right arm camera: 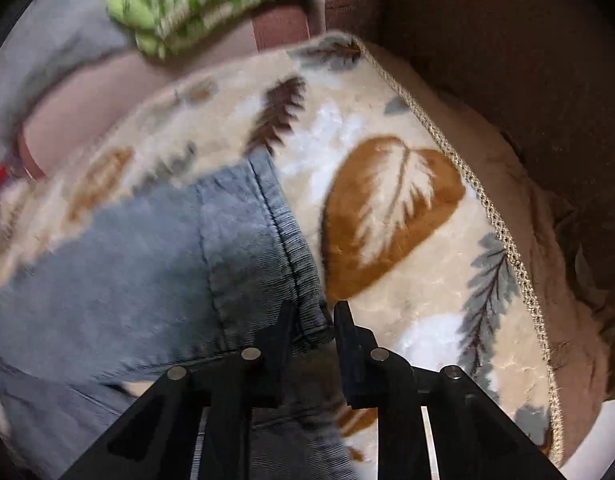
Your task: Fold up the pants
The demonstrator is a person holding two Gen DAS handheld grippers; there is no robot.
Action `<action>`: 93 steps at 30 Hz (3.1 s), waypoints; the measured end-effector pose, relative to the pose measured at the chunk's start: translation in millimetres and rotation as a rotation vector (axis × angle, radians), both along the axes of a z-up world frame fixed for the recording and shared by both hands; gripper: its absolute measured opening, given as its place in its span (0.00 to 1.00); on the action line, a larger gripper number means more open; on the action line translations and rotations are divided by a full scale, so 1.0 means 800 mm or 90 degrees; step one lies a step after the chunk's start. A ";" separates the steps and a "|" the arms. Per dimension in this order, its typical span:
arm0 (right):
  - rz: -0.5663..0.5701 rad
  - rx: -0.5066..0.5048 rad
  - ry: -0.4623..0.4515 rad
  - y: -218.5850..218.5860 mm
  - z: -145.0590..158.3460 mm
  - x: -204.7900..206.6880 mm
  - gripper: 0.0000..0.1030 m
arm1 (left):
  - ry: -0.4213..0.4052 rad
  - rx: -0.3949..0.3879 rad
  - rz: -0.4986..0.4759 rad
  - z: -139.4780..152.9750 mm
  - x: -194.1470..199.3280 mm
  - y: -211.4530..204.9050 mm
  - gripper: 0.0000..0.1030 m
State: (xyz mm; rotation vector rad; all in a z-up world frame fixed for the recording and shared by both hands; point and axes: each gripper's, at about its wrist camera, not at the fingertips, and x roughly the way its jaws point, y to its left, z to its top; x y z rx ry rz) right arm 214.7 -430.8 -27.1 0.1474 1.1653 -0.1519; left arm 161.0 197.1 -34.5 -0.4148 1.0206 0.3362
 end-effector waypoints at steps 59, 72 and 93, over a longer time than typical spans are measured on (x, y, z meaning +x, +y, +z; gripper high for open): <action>0.052 0.089 -0.070 0.001 0.046 0.171 0.16 | -0.109 -0.075 -0.046 0.045 0.131 0.041 0.02; 0.050 0.151 -0.240 -0.004 0.180 0.036 0.16 | -0.296 -0.116 -0.114 0.173 -0.053 0.041 0.02; -0.071 0.375 -0.087 -0.090 0.027 -0.249 0.65 | -0.249 -0.024 -0.139 0.123 -0.246 0.012 0.56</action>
